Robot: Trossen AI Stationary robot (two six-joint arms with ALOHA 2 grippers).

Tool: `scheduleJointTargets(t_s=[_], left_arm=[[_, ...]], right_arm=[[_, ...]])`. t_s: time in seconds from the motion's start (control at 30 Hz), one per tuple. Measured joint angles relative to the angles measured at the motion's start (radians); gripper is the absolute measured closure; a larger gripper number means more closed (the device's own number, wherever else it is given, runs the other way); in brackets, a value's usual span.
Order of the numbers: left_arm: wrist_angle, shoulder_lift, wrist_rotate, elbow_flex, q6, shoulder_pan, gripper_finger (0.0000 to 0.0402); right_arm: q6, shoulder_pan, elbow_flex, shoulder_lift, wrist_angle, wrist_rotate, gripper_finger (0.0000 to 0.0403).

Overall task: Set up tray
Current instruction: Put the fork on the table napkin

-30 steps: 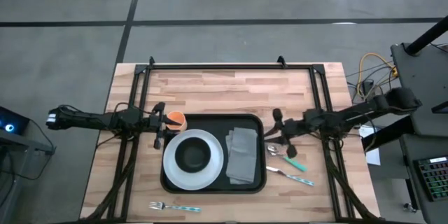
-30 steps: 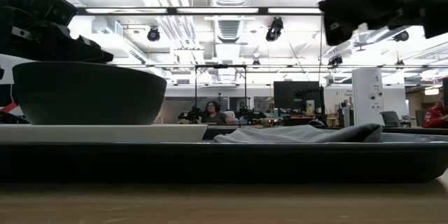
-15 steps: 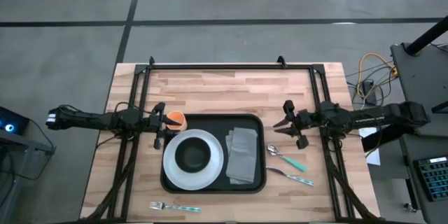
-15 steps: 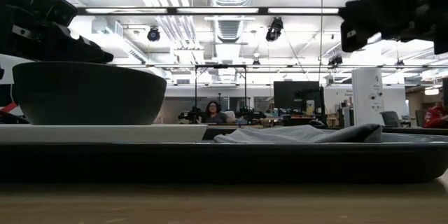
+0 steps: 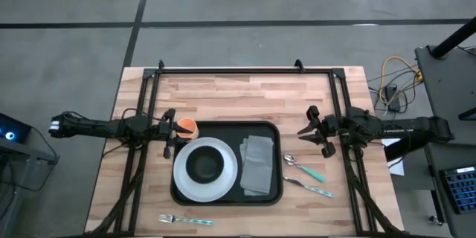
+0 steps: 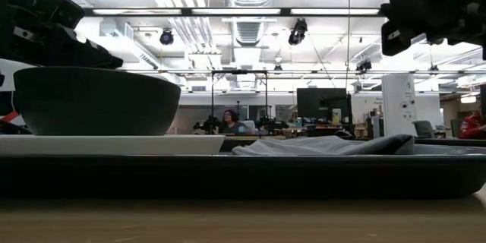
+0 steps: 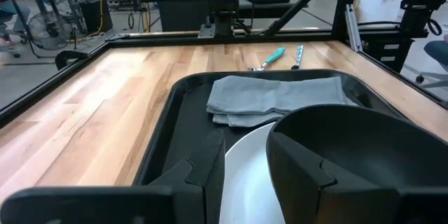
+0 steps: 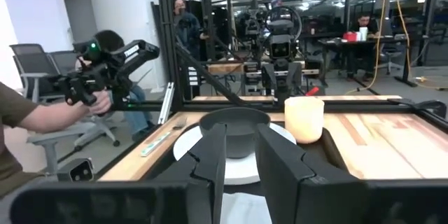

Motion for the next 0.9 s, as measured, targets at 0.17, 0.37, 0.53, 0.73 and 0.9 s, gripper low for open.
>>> scheduleJointTargets(t_s=[0.17, 0.37, 0.53, 0.73, 0.9], left_arm=[[0.0, 0.0, 0.0, 0.0, -0.01, 0.0, 0.0309], [0.0, 0.0, 0.0, 0.0, -0.036, 0.0, 0.0309], [0.0, 0.0, 0.001, 0.0, -0.049, -0.001, 0.0309], [0.0, 0.0, 0.05, 0.0, -0.133, -0.001, 0.0309], [0.0, 0.0, 0.068, 0.0, -0.153, -0.001, 0.0309]], right_arm=[[0.005, 0.001, 0.0, -0.086, -0.087, 0.076, 0.0335], [0.013, 0.001, 0.0, -0.195, -0.19, 0.136, 0.0335], [-0.007, 0.001, -0.006, -0.284, -0.288, 0.142, 0.0335], [-0.018, 0.001, -0.006, -0.385, -0.437, 0.187, 0.0335], [-0.034, 0.0, -0.006, -0.418, -0.504, 0.19, 0.0335]])
